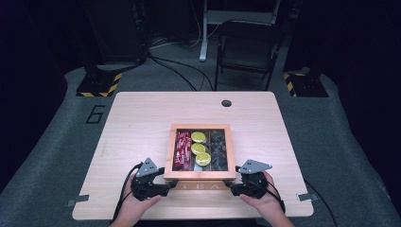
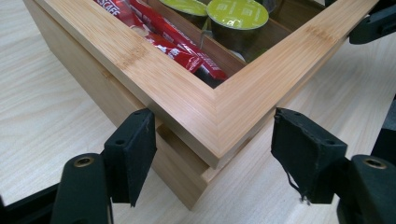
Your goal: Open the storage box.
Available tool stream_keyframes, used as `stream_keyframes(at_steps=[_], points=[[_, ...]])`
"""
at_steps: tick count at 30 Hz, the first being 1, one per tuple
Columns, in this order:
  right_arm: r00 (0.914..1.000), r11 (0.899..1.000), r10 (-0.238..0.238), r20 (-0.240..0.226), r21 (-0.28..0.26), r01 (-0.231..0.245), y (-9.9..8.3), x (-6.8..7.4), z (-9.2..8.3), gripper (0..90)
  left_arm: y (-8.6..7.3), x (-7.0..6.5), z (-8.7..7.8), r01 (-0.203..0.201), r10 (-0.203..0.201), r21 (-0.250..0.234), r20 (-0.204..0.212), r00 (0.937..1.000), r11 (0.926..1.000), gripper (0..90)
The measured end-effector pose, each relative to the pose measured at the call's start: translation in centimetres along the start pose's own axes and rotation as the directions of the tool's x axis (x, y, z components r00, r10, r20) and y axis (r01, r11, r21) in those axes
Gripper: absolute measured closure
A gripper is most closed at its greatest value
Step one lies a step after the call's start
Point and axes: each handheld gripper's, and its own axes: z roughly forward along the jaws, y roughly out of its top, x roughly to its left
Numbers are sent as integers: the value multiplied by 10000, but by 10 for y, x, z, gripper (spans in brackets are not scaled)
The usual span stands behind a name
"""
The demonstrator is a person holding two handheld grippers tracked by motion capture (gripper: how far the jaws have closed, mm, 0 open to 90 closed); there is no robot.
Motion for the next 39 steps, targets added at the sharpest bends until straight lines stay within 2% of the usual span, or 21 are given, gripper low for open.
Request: stream_keyframes(at_steps=[3, 11, 14, 17, 20, 23, 26, 28, 33, 39], points=[[10000, 10000, 22, 18, 10, -22, 0, 0, 0, 333, 0, -1, 0, -307, 308, 59, -244, 9992, 9995, 354], [9997, 9995, 207, 125, -261, -204, 2, 1, -2, 366, 2, -4, -3, -418, 406, -193, -621, 9972, 9989, 361], [9998, 9994, 173, 112, -313, -169, 2, 1, -2, 379, 3, -5, -4, -287, 267, -277, -689, 9973, 9992, 359], [9996, 9990, 243, 172, -373, -236, 3, 1, -3, 390, 3, -7, -4, -321, 286, -401, -844, 9960, 9987, 357], [9997, 9990, 100, 228, -439, -89, 3, 0, -5, 406, 5, -7, -6, -306, 263, -479, -875, 9958, 9984, 356], [9996, 9981, 110, 251, -609, -94, 4, 0, -5, 423, 6, -5, -8, -344, 301, -567, -748, 9967, 9978, 356], [9993, 9974, 246, 268, -687, -227, 5, 0, -6, 431, 8, -4, -9, -195, 154, -638, -641, 9978, 9978, 357], [9995, 9975, 162, 277, -693, -142, 6, -1, -7, 435, 10, -4, -11, -167, 122, -662, -672, 9977, 9977, 357], [9991, 9958, 285, 315, -884, -256, 9, -2, -9, 437, 13, -5, -14, -150, 88, -733, -847, 9964, 9972, 356], [9984, 9947, 379, 431, -970, -336, 15, -3, -12, 445, 20, -8, -19, -561, 444, -986, -1172, 9921, 9935, 360]])
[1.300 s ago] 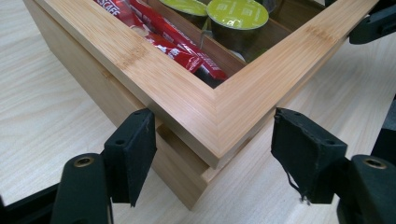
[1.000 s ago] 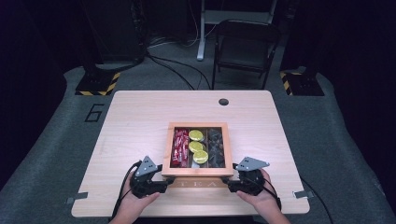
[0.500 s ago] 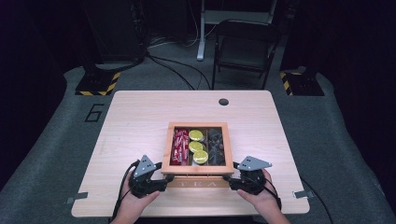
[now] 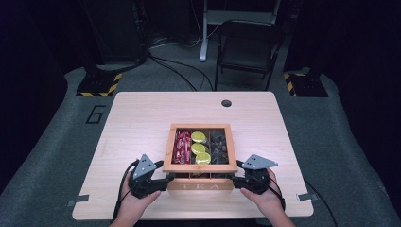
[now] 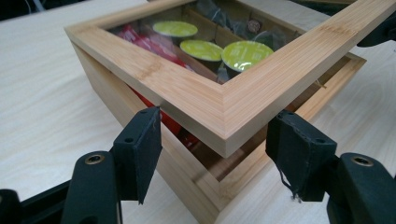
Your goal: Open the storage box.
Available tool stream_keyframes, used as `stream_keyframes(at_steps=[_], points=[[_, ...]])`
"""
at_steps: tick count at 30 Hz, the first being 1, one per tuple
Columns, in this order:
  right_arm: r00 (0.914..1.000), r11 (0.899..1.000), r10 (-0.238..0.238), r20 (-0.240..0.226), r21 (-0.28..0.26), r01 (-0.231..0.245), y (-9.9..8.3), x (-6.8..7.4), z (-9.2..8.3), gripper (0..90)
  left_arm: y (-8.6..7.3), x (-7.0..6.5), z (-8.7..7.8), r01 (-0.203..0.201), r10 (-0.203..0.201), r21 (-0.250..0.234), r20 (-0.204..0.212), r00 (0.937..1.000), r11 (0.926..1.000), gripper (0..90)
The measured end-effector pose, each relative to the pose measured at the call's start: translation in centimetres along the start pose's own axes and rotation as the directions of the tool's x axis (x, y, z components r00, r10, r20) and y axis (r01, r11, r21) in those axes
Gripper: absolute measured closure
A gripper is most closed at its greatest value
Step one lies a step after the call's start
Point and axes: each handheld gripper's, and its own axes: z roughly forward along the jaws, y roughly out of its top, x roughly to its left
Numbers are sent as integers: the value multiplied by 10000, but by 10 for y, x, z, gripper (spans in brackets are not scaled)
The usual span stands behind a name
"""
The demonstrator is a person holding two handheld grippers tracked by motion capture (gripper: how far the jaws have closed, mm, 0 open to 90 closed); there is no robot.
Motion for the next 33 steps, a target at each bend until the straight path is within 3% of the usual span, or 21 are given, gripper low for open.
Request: stream_keyframes(at_steps=[20, 33], points=[[9988, 9991, 165, 453, -391, -147, 22, -7, -8, 469, 24, 9, -9, 168, -163, -259, 204, 9997, 9995, 364], [9976, 9951, 444, 529, -905, -395, 48, -19, -10, 478, 54, 18, -14, 378, -365, -682, 195, 9991, 9970, 379]])
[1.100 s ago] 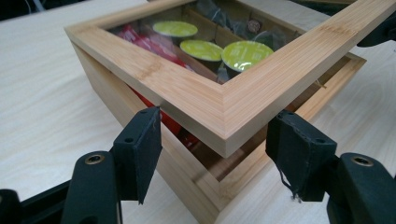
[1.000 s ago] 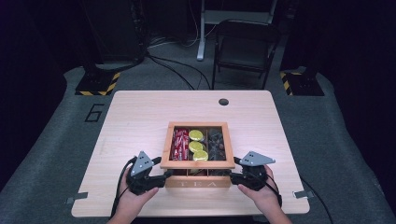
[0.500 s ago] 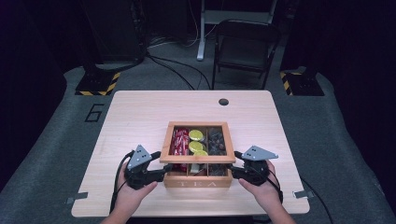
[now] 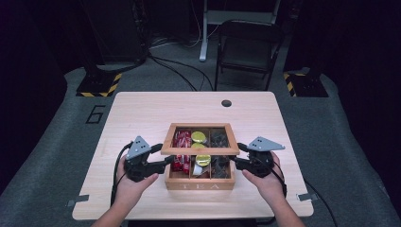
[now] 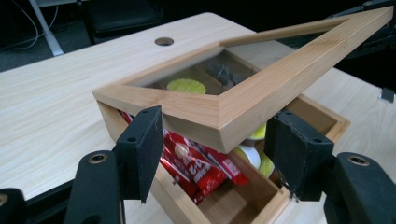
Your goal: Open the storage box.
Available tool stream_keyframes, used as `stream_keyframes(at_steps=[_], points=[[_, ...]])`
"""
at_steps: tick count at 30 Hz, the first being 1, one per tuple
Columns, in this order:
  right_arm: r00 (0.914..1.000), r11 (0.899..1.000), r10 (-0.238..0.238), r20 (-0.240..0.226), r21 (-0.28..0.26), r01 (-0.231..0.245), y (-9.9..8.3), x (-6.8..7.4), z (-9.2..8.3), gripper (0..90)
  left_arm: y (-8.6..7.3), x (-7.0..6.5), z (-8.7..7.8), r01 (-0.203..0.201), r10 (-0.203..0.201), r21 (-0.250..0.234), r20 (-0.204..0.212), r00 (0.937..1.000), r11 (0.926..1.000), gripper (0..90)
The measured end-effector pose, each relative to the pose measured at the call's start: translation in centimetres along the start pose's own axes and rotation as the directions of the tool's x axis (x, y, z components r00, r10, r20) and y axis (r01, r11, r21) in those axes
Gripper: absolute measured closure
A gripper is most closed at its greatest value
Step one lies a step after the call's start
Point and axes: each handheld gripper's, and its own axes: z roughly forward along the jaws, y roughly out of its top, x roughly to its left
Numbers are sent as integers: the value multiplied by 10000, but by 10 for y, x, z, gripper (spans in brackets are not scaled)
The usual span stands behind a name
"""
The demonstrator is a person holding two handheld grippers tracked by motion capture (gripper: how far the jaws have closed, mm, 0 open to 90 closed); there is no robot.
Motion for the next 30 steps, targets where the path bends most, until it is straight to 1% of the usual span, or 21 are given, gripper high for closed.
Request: stream_keyframes(at_steps=[4, 6, 7, 8, 9, 11, 12, 13, 14, 15, 16, 17, 18, 19, 22, 23, 24, 27, 28, 29, 30], points=[[9998, 9998, 69, 167, -180, -66, 7, -2, 1, 489, 9, 3, 0, 87, -87, -87, -59, 9999, 9999, 385], [9996, 9997, -55, 294, -250, 63, 10, -3, 1, 499, 12, 4, 1, 144, -145, -123, -71, 9999, 9998, 387], [9992, 9995, -3, 392, -315, 16, 11, -3, 2, 506, 13, 4, 1, 189, -190, -142, -103, 9998, 9997, 389], [9991, 9991, -30, 421, -424, 48, 12, -4, 2, 512, 15, 5, 1, 141, -142, -118, -121, 9998, 9998, 392], [9990, 9988, 69, 448, -484, -48, 13, -4, 2, 516, 16, 5, 1, 120, -122, -150, -158, 9998, 9998, 394], [9985, 9985, 88, 532, -537, -59, 14, -6, 3, 529, 18, 6, 2, 163, -167, -222, -193, 9997, 9996, 398], [9987, 9984, 97, 494, -562, -69, 14, -7, 4, 540, 20, 8, 2, 68, -71, -152, -205, 9998, 9999, 401], [9986, 9980, 181, 496, -617, -150, 15, -8, 5, 546, 21, 7, 3, 152, -155, -158, -208, 9997, 9998, 402], [9986, 9979, 267, 460, -610, -239, 15, -8, 6, 552, 22, 8, 3, 121, -126, -195, -256, 9996, 9997, 403], [9987, 9975, 282, 432, -667, -253, 16, -9, 7, 552, 23, 9, 3, 113, -118, -173, -251, 9996, 9998, 404], [9986, 9974, 291, 433, -674, -262, 17, -10, 7, 552, 23, 8, 4, 200, -207, -252, -283, 9994, 9995, 405], [9985, 9973, 317, 449, -669, -287, 17, -10, 8, 553, 24, 9, 4, 125, -131, -211, -290, 9995, 9997, 409], [9985, 9974, 271, 468, -679, -239, 18, -11, 8, 554, 25, 10, 4, 182, -190, -257, -310, 9993, 9995, 412], [9986, 9974, 206, 486, -700, -171, 19, -11, 9, 555, 26, 11, 4, 62, -69, -215, -320, 9995, 9998, 414], [9980, 9977, 224, 593, -656, -185, 21, -13, 12, 557, 29, 13, 5, 75, -81, -185, -322, 9995, 9998, 420], [9984, 9979, 164, 538, -635, -130, 22, -14, 13, 557, 30, 13, 4, 44, -49, -137, -341, 9994, 9999, 422], [9981, 9977, 322, 532, -611, -289, 23, -15, 13, 558, 31, 13, 5, 38, -43, -155, -361, 9993, 9999, 429], [9985, 9973, 335, 424, -667, -306, 23, -18, 15, 558, 33, 14, 5, 59, -67, -196, -401, 9992, 9998, 436], [9981, 9966, 474, 387, -700, -446, 24, -19, 16, 558, 33, 15, 6, 80, -88, -201, -416, 9991, 9998, 443], [9980, 9964, 515, 370, -691, -488, 24, -20, 16, 558, 34, 16, 5, 24, -30, -142, -422, 9991, 9999, 448], [9978, 9964, 558, 346, -664, -534, 24, -21, 16, 558, 34, 16, 6, 51, -60, -196, -463, 9989, 9998, 461]])
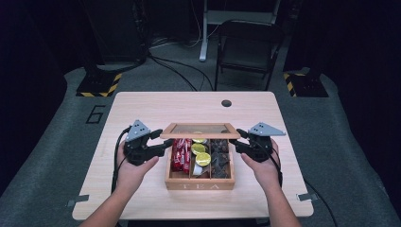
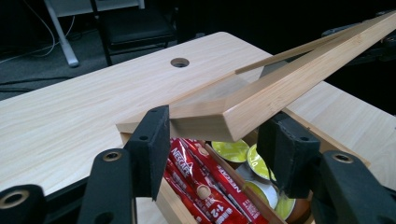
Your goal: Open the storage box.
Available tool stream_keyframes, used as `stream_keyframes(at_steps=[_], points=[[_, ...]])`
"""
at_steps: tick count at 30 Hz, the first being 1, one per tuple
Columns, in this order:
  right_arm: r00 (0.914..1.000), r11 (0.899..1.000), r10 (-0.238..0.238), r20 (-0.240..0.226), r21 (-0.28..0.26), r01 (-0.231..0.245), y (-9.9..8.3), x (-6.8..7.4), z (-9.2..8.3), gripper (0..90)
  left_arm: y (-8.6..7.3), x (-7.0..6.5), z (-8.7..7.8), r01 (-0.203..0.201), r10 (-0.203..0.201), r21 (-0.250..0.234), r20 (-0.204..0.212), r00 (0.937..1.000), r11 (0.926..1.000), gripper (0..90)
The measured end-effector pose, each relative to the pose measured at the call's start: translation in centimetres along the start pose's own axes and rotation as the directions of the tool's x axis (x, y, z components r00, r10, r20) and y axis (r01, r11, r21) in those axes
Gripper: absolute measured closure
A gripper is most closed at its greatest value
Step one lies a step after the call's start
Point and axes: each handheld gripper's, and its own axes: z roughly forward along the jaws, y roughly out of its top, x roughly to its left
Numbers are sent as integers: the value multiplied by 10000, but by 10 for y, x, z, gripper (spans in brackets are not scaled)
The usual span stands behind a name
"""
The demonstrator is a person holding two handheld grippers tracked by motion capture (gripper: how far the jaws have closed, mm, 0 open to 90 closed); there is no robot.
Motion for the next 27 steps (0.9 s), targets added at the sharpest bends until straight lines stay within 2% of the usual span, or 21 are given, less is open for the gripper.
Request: stream_keyframes(at_steps=[7, 14, 27], points=[[10000, 9999, 43, 15, -92, -43, 1, -2, 3, 561, 3, 2, 2, 109, -109, -96, 5, 9999, 9999, 460], [9996, 9997, -255, 107, -42, 256, 3, -6, 10, 564, 5, 4, 5, 74, -75, -47, -153, 9999, 10000, 472], [9999, 9999, -133, 9, -57, 134, 5, -11, 16, 559, 2, 7, 5, 307, -312, -416, -129, 9994, 9987, 489]])
